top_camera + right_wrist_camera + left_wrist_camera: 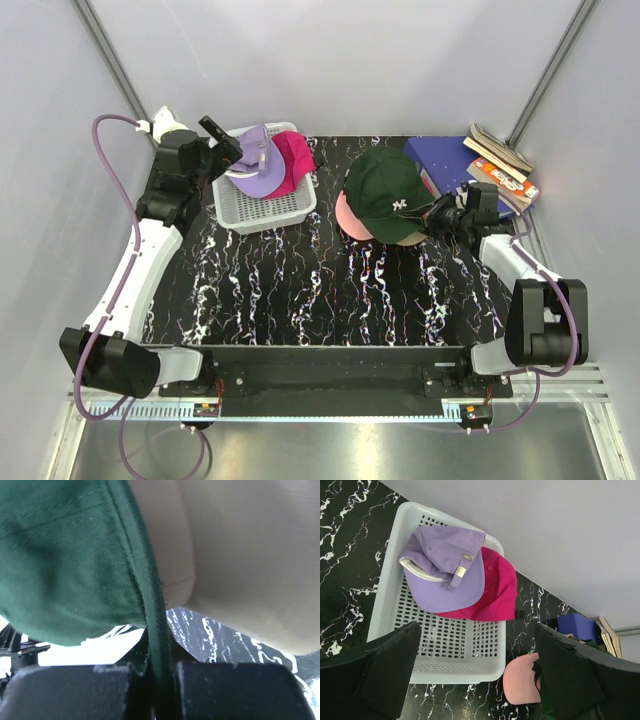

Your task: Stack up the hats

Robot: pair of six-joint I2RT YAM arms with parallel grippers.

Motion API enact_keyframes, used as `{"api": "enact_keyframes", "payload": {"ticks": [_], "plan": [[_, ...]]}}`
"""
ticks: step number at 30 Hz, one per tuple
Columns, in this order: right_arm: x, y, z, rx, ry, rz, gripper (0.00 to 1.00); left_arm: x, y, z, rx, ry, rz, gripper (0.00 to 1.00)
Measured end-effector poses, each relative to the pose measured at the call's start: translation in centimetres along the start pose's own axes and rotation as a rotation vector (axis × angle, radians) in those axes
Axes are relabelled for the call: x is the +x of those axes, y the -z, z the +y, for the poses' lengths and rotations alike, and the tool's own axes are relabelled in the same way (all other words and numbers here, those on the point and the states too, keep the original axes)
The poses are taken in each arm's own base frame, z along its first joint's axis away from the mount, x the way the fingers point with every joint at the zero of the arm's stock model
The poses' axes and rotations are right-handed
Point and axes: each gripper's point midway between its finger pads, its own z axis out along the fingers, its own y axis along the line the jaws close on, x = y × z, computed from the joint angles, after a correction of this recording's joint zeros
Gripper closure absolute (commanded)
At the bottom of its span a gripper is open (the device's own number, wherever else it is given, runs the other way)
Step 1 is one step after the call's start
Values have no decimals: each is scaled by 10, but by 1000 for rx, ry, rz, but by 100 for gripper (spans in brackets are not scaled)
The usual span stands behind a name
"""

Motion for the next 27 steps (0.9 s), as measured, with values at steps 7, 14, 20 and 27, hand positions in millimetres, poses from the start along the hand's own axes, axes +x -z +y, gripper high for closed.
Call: {"api": "enact_keyframes", "payload": {"ticks": [7,14,20,27], "plan": [[-3,-4,-8,25,19,4,90,2,-4,1,4,2,14,1],[-7,-4,-16,75,46,-9,38,0,-12,-3,12,5,20,1],[-12,7,-45,229,46,-83,16,3,-18,-4,15,3,36,1],[-23,36,-48,318,120,-215,14,2,-19,-3,13,2,37,1]]}}
